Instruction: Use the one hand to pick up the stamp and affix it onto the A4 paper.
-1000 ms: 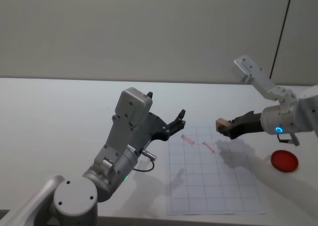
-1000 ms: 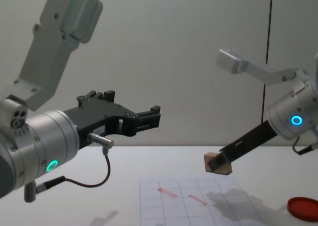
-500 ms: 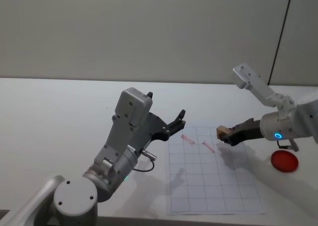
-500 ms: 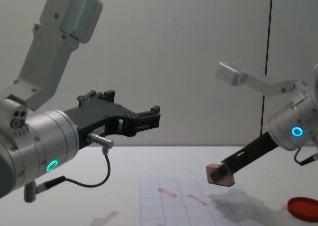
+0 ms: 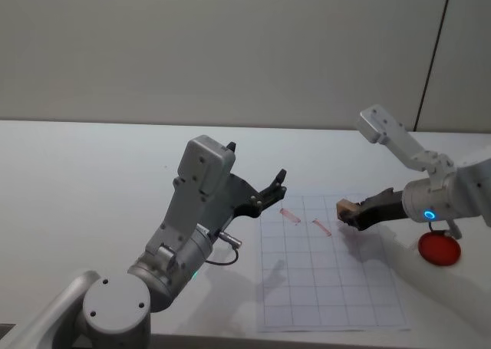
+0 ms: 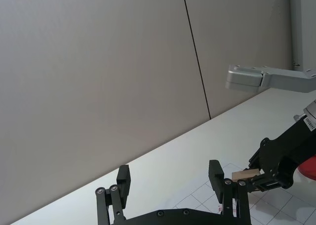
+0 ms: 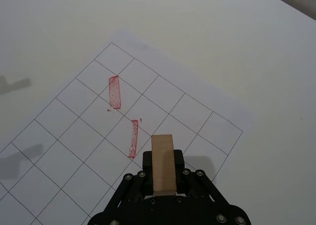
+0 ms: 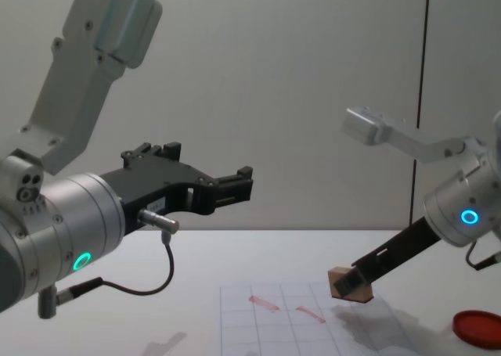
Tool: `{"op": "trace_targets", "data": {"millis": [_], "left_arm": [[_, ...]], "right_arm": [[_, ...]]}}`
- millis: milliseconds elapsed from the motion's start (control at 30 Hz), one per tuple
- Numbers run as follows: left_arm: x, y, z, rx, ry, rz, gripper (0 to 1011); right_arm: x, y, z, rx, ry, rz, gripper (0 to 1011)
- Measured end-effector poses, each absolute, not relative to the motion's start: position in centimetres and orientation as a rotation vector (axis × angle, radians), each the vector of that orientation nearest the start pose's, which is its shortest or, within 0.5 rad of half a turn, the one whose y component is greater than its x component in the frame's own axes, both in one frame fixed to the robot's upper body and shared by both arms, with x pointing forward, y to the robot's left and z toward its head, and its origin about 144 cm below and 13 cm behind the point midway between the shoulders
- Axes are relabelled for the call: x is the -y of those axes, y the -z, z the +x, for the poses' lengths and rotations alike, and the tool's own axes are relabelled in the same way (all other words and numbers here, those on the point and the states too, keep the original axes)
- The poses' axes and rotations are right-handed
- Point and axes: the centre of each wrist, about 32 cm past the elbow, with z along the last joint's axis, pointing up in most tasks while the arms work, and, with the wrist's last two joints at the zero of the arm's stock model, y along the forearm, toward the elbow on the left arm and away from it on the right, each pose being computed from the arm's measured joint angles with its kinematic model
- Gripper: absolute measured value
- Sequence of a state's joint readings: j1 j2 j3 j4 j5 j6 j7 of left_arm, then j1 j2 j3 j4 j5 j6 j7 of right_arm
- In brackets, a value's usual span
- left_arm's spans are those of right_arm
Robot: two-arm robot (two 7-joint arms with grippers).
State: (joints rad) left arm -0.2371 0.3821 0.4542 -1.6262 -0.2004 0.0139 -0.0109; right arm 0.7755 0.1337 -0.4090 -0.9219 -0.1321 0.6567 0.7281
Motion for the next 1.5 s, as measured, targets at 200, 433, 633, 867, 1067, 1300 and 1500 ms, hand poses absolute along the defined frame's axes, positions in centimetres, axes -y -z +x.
{"op": "trace_targets", "data": {"millis": [200, 433, 633, 867, 1067, 1300, 1500], "left_arm": [[-19.8, -120.4, 49.2, 0.268, -1.124, 0.061, 1002], [-19.8, -120.4, 49.2, 0.268, -1.124, 0.061, 1002], [-19.8, -120.4, 49.2, 0.268, -1.124, 0.061, 1002], [-19.8, -120.4, 49.2, 0.268, -1.124, 0.061, 1002], [-19.8, -120.4, 49.2, 0.268, -1.124, 0.061, 1002], [-19.8, -120.4, 49.2, 0.268, -1.124, 0.061, 1002], [-19.8, -120.4, 49.2, 0.268, -1.124, 0.061, 1002]], "right_arm": [[19.4, -124.3, 64.8, -0.268, 0.758, -0.732, 218], [19.4, -124.0, 64.8, -0.273, 0.762, -0.727, 218], [19.3, -123.8, 64.8, -0.278, 0.763, -0.727, 218], [19.3, -123.4, 64.7, -0.287, 0.763, -0.729, 218], [19.4, -123.1, 64.7, -0.294, 0.763, -0.731, 218], [19.3, -122.8, 64.6, -0.302, 0.762, -0.732, 218], [19.3, -122.6, 64.5, -0.307, 0.762, -0.732, 218]]}}
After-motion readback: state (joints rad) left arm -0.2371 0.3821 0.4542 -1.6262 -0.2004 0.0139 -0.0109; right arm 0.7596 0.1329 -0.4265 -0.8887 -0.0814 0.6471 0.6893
